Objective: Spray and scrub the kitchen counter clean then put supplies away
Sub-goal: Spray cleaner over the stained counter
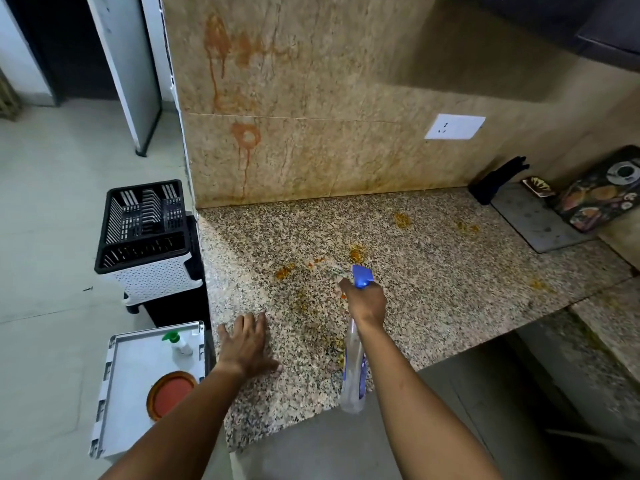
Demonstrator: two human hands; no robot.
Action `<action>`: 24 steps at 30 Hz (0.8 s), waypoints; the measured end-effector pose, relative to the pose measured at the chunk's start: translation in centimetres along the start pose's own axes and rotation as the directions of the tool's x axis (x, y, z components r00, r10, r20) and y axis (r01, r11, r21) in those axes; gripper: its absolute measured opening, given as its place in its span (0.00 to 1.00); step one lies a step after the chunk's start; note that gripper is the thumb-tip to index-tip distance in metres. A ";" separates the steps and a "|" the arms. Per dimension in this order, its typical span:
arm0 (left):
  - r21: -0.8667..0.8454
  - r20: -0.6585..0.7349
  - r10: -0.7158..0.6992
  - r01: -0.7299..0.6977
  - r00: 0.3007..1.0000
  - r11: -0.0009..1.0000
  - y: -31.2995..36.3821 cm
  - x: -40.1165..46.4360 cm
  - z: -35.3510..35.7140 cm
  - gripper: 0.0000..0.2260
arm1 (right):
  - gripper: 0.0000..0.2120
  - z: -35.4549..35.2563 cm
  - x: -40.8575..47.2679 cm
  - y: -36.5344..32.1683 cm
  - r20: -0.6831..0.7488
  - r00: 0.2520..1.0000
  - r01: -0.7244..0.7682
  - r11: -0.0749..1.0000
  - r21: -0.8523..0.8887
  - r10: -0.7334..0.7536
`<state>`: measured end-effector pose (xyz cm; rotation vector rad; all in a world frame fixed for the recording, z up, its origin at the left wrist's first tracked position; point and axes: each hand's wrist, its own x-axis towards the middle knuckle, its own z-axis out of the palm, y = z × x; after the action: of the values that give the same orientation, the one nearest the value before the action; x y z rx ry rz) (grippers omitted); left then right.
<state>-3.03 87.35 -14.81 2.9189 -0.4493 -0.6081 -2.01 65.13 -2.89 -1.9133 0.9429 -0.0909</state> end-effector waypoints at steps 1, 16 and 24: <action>0.002 0.001 -0.002 0.002 1.000 1.000 -0.1 0.1 -0.1 0.56 | 0.15 -0.3 -0.1 0.1 0.049 0.999 -0.005 1.000 0.001 0.005; 0.021 0.010 -0.031 0.031 0.999 0.999 0.6 -0.3 -0.3 0.54 | 0.17 -3.0 0.9 2.6 -0.070 0.997 -0.029 1.000 0.002 0.029; 0.046 0.016 0.034 -0.034 0.999 0.998 2.6 0.5 -1.6 0.53 | 0.17 -5.6 0.0 6.3 0.100 0.993 -0.058 0.996 -0.070 0.065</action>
<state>-2.65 84.86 -13.10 2.9450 -0.5205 -0.6243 -8.03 59.55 -4.88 -1.9290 0.9451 0.0756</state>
